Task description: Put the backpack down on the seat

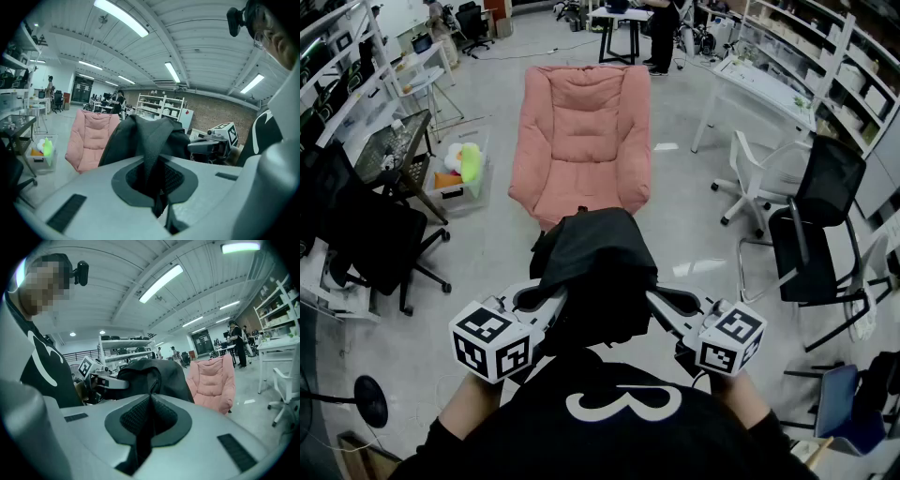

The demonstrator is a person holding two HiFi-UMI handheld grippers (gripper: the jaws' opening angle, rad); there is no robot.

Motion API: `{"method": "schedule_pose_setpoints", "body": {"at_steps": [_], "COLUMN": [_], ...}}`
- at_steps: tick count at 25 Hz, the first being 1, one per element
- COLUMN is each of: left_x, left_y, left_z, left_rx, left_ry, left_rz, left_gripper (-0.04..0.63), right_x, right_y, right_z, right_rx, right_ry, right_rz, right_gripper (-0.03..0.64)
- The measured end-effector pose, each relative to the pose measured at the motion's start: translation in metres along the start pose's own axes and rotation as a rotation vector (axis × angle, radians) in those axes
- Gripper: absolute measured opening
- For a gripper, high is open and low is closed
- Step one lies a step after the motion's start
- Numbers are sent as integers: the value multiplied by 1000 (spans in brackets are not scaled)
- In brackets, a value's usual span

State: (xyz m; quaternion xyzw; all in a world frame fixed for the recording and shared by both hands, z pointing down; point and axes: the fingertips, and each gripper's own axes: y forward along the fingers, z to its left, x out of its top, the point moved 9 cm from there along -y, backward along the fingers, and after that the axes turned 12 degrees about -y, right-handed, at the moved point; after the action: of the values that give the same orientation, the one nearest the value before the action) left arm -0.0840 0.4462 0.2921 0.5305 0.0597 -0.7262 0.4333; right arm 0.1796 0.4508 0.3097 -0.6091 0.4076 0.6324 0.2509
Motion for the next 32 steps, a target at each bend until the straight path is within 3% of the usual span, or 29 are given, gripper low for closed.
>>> {"method": "schedule_pose_setpoints", "body": {"at_steps": [15,22,32], "left_x": [6,9,37], "left_y": [20,41,91], "left_z": [-17,8,71], "left_rx": [-21,-24,-20], "left_ry": [29,0,-40], "left_rz": [28,48,67], "left_gripper": [11,11,11], "right_x": [-4,-13,-15], "right_y": [-23,-4,56], "right_z": [-11,-30,-93], "right_rx": [-45,-42,-44], "right_ry": [20,47,70], "right_rz": [-18,-9,30], "right_gripper": [14,14,14]}}
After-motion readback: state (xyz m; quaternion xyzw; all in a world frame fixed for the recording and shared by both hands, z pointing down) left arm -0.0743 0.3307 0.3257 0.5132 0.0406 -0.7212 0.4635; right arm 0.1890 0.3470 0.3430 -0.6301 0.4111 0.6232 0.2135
